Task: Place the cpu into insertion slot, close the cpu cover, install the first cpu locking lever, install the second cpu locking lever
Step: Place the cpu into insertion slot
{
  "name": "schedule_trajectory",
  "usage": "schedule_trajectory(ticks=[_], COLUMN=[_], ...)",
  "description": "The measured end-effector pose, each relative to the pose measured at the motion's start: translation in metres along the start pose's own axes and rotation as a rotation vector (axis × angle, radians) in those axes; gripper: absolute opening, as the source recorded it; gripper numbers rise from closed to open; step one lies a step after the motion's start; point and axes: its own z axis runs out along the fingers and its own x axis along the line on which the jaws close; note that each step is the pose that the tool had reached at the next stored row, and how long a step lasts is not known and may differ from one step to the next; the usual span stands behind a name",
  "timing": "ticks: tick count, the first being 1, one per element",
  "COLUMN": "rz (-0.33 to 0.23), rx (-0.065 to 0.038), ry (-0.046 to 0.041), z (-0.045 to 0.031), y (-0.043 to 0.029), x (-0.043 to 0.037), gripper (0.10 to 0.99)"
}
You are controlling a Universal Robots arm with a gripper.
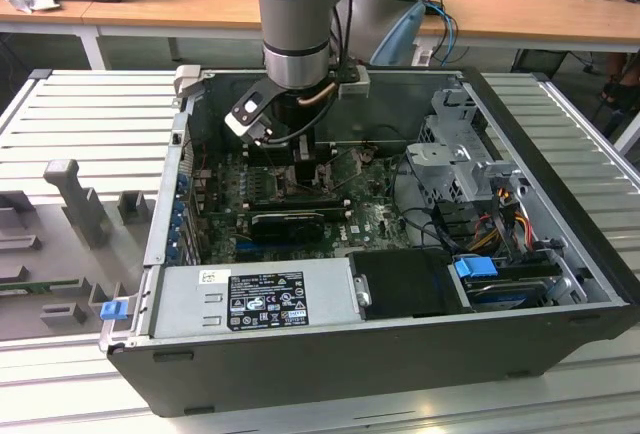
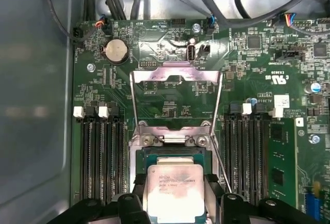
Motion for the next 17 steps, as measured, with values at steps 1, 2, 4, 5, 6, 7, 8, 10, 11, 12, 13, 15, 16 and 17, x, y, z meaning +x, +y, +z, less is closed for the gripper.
schedule_trajectory(ticks=[1, 2, 4, 5, 6, 7, 8, 10, 11, 12, 13, 15, 16, 17], rz=[0.002, 0.004, 0.005, 0.005, 0.005, 0.005, 0.005, 0.005, 0.005, 0.005, 0.005, 0.005, 0.005, 0.005], rx=[0.0, 0.0, 0.0, 0.0, 0.0, 0.0, 0.0, 0.0, 0.0, 0.0, 0.0, 0.0, 0.0, 0.0], ry=[-0.0002, -0.0004, -0.0004, -0.0004, -0.0003, -0.0003, -0.0003, -0.0002, -0.0004, -0.0006, -0.0005, -0.0007, -0.0006, -0.0004], z=[0.0007, 0.0012, 0.0036, 0.0048, 0.0059, 0.0075, 0.009, 0.0103, 0.0103, 0.0103, 0.0104, 0.0104, 0.0104, 0.0105], y=[-0.0001, -0.0003, -0.0004, -0.0006, -0.0006, -0.0008, -0.0009, -0.001, -0.001, -0.001, -0.001, -0.001, -0.001, -0.001], x=[0.0, 0.0, -0.0001, -0.0001, -0.0001, -0.0002, -0.0002, -0.0002, -0.0002, -0.0003, -0.0002, -0.0003, -0.0003, -0.0002], gripper=[0.525, 0.525, 0.525, 0.525, 0.525, 0.525, 0.525, 0.525, 0.525, 0.525, 0.525, 0.525, 0.537, 0.6])
